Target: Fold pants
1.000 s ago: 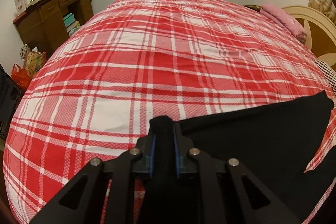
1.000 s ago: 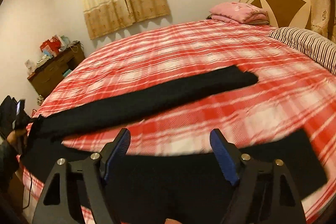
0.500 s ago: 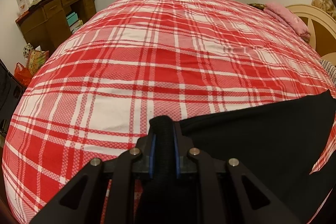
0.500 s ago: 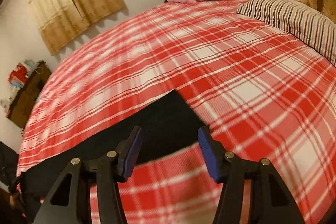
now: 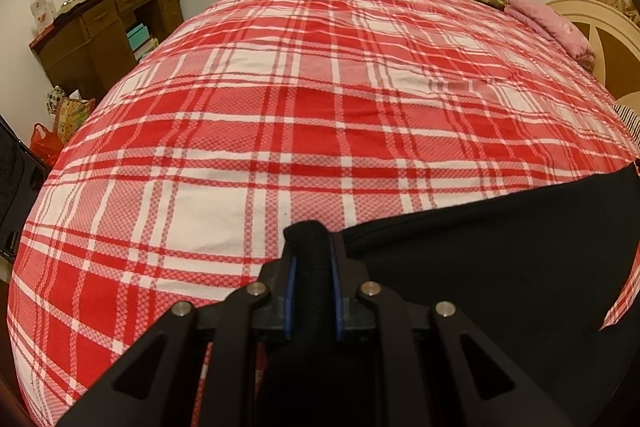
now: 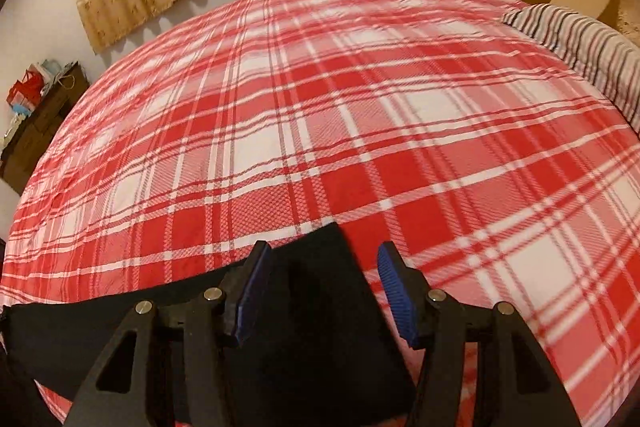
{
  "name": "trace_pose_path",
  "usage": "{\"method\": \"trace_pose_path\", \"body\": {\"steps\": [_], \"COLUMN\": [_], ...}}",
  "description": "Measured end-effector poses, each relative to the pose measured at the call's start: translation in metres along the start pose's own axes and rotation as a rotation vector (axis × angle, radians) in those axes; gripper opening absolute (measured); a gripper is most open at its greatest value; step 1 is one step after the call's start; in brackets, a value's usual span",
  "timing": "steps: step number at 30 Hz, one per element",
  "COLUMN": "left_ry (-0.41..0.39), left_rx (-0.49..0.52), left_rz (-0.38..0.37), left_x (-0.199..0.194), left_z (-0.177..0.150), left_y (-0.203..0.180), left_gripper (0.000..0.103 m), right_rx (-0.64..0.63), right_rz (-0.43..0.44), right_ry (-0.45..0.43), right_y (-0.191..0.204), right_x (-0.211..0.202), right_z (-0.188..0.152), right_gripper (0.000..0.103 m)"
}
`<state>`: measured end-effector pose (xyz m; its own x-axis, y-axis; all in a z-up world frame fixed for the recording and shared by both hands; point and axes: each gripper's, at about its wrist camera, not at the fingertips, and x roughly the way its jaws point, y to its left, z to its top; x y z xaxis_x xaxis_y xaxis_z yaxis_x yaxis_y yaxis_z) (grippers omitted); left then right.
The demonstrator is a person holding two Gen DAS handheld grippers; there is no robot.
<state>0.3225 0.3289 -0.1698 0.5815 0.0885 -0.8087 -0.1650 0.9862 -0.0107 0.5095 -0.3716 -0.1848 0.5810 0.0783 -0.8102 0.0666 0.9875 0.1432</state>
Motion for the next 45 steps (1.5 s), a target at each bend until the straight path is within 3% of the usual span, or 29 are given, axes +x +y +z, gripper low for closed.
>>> {"method": "trace_pose_path", "body": {"steps": [2,5,6,7,10,17,26,30,37,45], "left_ry": [0.001,0.003,0.005,0.007,-0.004,-0.111,-0.215,-0.270,-0.322,-0.329], "left_rx": [0.002,0.014,0.020,0.024,0.018,-0.055,-0.122,-0.163,-0.179,-0.164], "left_rz": [0.004,0.018,0.023,0.026,0.025,-0.064,-0.166,-0.245,-0.360,-0.438], "left_x": [0.001,0.001,0.001,0.001,-0.004,-0.036,-0.076,-0.100,-0.127,-0.139], "left_z": [0.000,0.000,0.000,0.001,0.006,0.005,0.000,-0.012,-0.045,-0.098], "left_y": [-0.001,-0.004,-0.005,-0.006,-0.006,0.005,0.015,0.026,0.040,0.054], "left_gripper": [0.016,0.016,0.016,0.016,0.015,0.014,0.014,0.014,0.014,0.014], "right_rx": [-0.015,-0.029,-0.021,-0.022,-0.060,-0.169,-0.145,-0.118,-0.084,-0.091], "right_rz": [0.000,-0.008,0.017,0.023,0.033,0.083,0.114,0.136,0.149,0.176], "right_ry": [0.046,0.029,0.034,0.033,-0.004,-0.140,-0.274,-0.310,-0.318,-0.240], "right_y": [0.002,0.004,0.003,0.003,0.013,0.038,0.015,-0.002,-0.028,-0.044], "right_x": [0.013,0.013,0.010,0.007,-0.014,-0.095,-0.180,-0.206,-0.234,-0.239], "right_z": [-0.002,-0.004,-0.004,-0.004,-0.007,-0.022,-0.054,-0.078,-0.129,-0.191], "right_gripper": [0.056,0.030,0.010,0.009,0.008,0.008,0.008,0.007,0.007,0.007]}}
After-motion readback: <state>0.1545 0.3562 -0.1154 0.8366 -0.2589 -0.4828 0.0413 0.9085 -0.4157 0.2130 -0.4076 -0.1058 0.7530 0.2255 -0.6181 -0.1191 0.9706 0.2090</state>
